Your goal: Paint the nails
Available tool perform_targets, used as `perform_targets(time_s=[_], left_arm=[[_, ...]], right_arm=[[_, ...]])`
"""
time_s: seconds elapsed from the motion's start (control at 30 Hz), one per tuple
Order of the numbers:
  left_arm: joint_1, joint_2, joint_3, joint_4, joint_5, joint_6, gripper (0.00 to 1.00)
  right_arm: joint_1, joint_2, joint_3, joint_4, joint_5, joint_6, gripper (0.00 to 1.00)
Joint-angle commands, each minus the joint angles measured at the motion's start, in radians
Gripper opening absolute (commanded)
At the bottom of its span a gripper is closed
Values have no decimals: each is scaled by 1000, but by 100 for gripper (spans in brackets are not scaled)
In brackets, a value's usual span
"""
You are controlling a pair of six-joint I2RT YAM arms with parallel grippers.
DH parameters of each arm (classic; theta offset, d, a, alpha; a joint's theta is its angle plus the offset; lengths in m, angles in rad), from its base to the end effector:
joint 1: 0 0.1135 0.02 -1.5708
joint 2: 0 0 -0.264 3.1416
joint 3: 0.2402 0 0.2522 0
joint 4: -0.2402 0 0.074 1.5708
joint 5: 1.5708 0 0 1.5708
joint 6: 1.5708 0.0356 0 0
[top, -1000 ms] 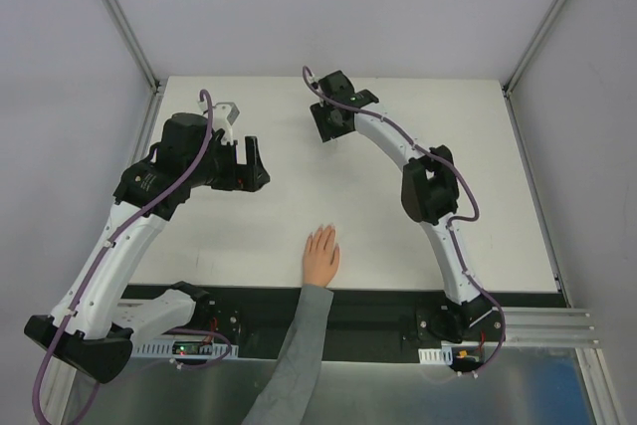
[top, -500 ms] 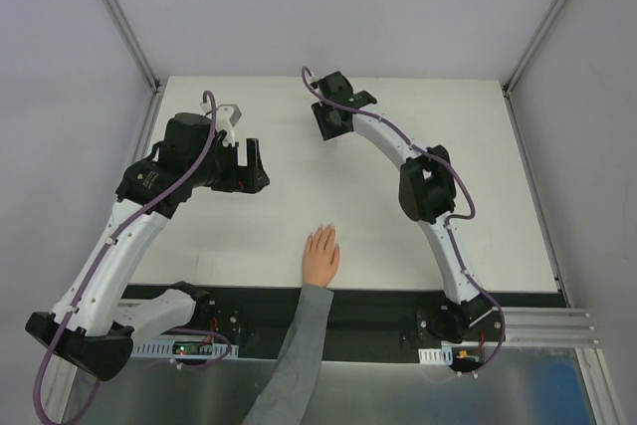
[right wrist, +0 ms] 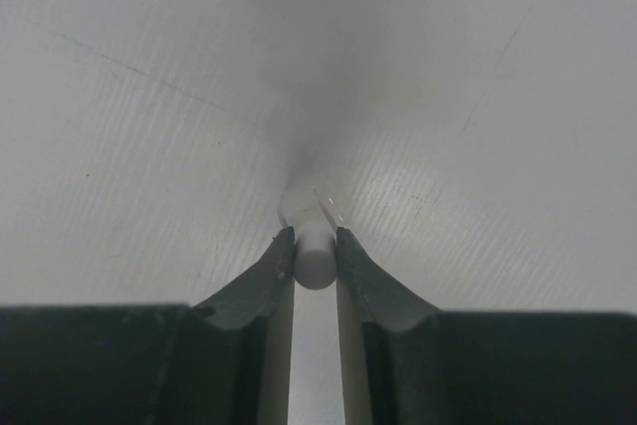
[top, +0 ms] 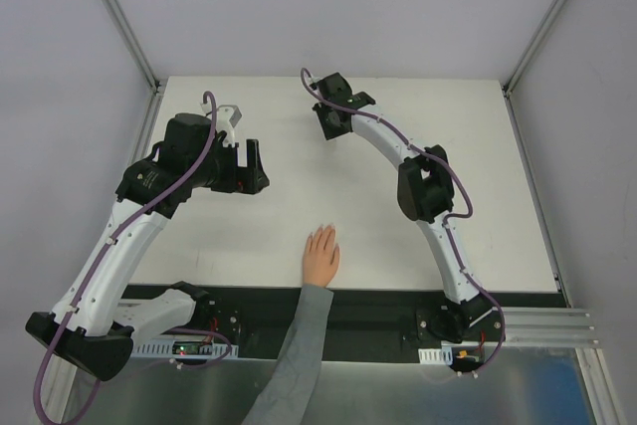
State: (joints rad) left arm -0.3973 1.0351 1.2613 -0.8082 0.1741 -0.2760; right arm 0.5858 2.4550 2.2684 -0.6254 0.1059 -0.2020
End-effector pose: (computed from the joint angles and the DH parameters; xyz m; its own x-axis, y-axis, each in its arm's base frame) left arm 0.1835 -0.0837 0.3940 -0.6279 -0.0276 -0.7778 0.3569 0.8779 -0.3193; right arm 0.4615 0.3017 0.2150 -0.4942 -0.5673 -0.6587 -0.6005 0.7707 -0.2132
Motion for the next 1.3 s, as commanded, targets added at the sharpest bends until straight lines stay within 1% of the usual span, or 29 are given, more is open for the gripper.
perform_targets(time_s=[0.0, 0.17, 0.3, 0.4, 0.43, 0.5, 0.53, 0.57, 0.6, 0.63, 0.67, 0.7, 0.73, 0.77, 0.83, 0.9, 0.93, 1.0, 1.03, 1.07, 1.13, 1.17, 1.27], left_arm=[[11, -3, 20, -2, 8, 8, 87], [11, -12, 13, -2, 13, -9, 84], [11, -35, 4, 1, 30, -34, 81], [11, -59, -25, 21, 47, -42, 80], [11, -66, -36, 35, 65, -38, 80], [11, -84, -66, 102, 122, -43, 81], [11, -86, -68, 127, 143, -49, 82], [11, -83, -65, 167, 178, -51, 83], [11, -73, -65, 247, 242, -48, 85], [11, -67, -62, 301, 281, -45, 87], [11, -57, -56, 344, 315, -42, 88], [11, -26, -43, 416, 394, -26, 89], [11, -6, -2, 440, 427, -14, 88], [11, 14, 19, 457, 453, 3, 86], [14, 75, 59, 515, 536, 8, 81], [15, 124, 76, 553, 602, -25, 79], [17, 135, 81, 599, 667, -41, 75], [15, 152, 63, 665, 725, -86, 70], [15, 155, 37, 720, 757, -98, 68], [15, 160, 32, 731, 766, -101, 64], [15, 166, 30, 741, 789, -101, 63], [15, 177, 30, 744, 809, -101, 66], [9, 177, 12, 745, 838, -91, 70]], right_arm=[[0, -28, 46, -8, 12, 10, 1], [0, -105, 37, -22, 28, 48, 1], [-1, -200, 33, -72, 17, 69, 1], [-4, -316, -39, -108, -15, 90, 1], [-4, -383, -70, -114, -41, 98, 1], [-7, -448, -162, -138, -86, 121, 1], [-12, -517, -190, -151, -159, 127, 1], [-14, -548, -248, -171, -198, 131, 1], [-23, -580, -269, -184, -243, 131, 1], [-27, -605, -283, -206, -329, 131, 1], [-32, -651, -294, -253, -375, 127, 1], [-44, -669, -302, -281, -426, 124, 1], [-47, -686, -303, -307, -521, 116, 1], [-47, -733, -308, -344, -558, 107, 1], [-50, -786, -361, -350, -654, 90, 1], [-53, -849, -406, -336, -711, 104, 1], [-55, -864, -414, -335, -765, 117, 1], [-55, -915, -446, -310, -820, 128, 1], [-55, -933, -502, -289, -878, 136, 1], [-55, -951, -541, -220, -912, 150, 1], [-61, -973, -584, -189, -946, 162, 1], [-64, -975, -581, -189, -950, 168, 1], [-64, -964, -532, -189, -960, 176, 1]])
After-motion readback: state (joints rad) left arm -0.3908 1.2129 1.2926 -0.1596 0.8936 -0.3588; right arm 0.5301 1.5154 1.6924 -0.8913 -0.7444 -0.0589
